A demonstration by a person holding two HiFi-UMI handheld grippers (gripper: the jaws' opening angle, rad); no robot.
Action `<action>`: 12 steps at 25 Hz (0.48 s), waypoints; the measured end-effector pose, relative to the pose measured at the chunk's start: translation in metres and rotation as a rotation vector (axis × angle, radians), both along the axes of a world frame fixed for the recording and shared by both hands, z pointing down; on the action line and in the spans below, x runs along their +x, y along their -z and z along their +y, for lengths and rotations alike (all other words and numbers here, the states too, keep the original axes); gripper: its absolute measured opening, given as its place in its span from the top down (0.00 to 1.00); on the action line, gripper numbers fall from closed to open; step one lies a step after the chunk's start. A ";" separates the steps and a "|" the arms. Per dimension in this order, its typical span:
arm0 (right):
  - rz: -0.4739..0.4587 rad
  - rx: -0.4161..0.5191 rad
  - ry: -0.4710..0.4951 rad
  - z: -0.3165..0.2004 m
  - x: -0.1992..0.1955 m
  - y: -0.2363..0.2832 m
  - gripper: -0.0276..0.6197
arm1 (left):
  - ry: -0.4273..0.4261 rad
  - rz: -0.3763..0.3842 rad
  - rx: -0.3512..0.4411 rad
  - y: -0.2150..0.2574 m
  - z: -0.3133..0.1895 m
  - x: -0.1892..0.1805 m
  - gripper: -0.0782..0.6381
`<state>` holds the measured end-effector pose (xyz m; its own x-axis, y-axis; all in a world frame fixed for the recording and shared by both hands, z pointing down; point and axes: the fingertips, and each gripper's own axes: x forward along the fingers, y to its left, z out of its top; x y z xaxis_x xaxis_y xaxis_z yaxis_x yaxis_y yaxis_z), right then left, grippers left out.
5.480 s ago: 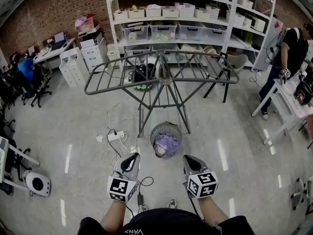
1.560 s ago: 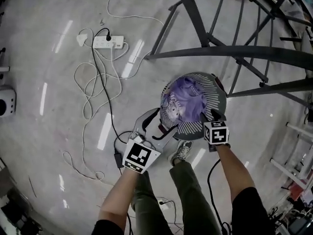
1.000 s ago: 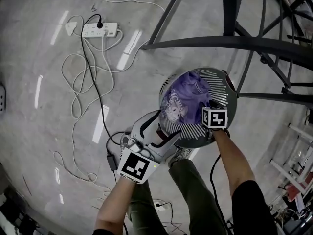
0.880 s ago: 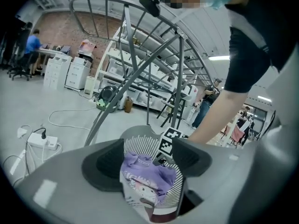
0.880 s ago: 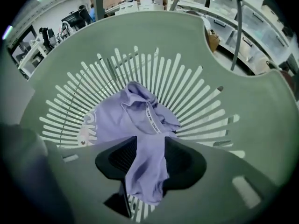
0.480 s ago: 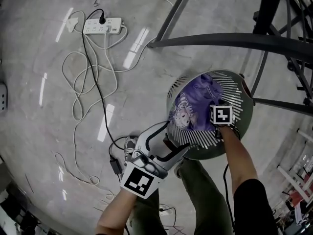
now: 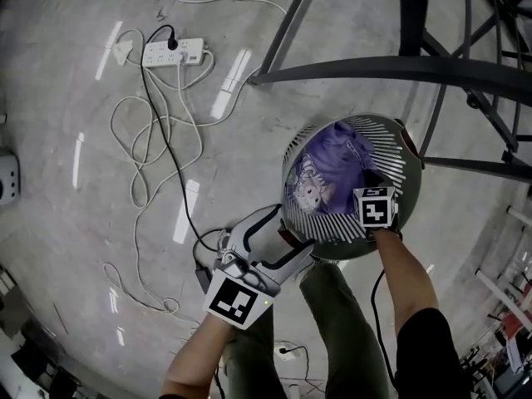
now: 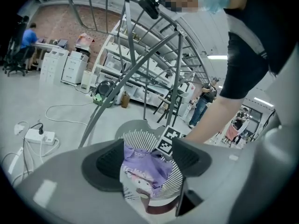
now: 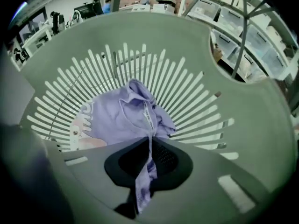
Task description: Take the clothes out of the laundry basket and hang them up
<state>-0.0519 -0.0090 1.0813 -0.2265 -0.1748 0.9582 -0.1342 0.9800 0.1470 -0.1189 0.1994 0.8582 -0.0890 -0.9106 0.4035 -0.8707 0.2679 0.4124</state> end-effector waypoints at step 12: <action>-0.287 -0.055 0.071 0.045 -0.003 0.176 0.92 | -0.224 -0.098 -0.088 0.043 -0.020 0.003 0.47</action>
